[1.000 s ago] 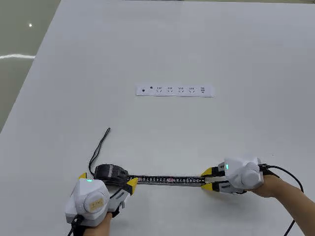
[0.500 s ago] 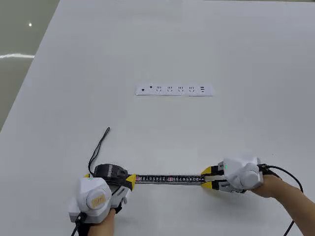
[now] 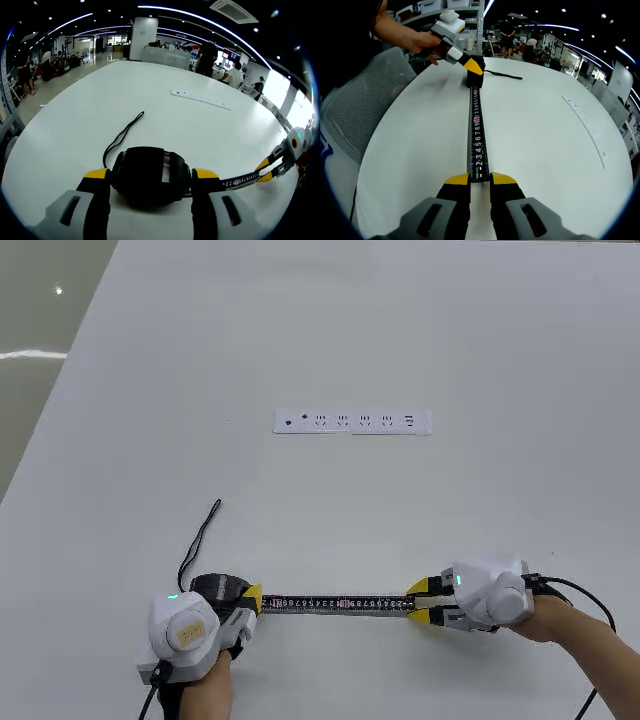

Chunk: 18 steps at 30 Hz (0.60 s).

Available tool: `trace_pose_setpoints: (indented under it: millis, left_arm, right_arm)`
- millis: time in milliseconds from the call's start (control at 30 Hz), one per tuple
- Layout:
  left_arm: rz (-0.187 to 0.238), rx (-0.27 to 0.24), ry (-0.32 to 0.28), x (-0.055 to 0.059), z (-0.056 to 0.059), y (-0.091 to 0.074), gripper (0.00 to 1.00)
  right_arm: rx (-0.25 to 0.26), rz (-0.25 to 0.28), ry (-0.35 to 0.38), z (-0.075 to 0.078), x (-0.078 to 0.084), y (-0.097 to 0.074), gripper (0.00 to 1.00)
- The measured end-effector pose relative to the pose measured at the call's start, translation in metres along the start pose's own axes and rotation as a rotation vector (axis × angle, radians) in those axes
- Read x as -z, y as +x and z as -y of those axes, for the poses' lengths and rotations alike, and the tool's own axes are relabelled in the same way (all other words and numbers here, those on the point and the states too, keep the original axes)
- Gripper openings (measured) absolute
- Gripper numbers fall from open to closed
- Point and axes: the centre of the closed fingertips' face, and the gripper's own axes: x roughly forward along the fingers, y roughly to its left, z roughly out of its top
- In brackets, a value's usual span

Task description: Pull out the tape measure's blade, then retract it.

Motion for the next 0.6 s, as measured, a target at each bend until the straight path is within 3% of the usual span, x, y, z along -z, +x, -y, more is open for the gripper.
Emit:
trace_pose_setpoints:
  millis: [400, 600]
  left_arm:
    - [0.008, -0.021, 0.034, 0.0018, -0.0022, -0.0006, 0.61]
    - [-0.025, -0.039, 0.041, 0.001, -0.0032, 0.0017, 0.59]
  right_arm:
    - [0.004, 0.005, 0.007, 0.001, 0.0004, -0.0007, 0.14]
    - [0.006, 0.009, 0.011, 0.001, 0.0, -0.0033, 0.14]
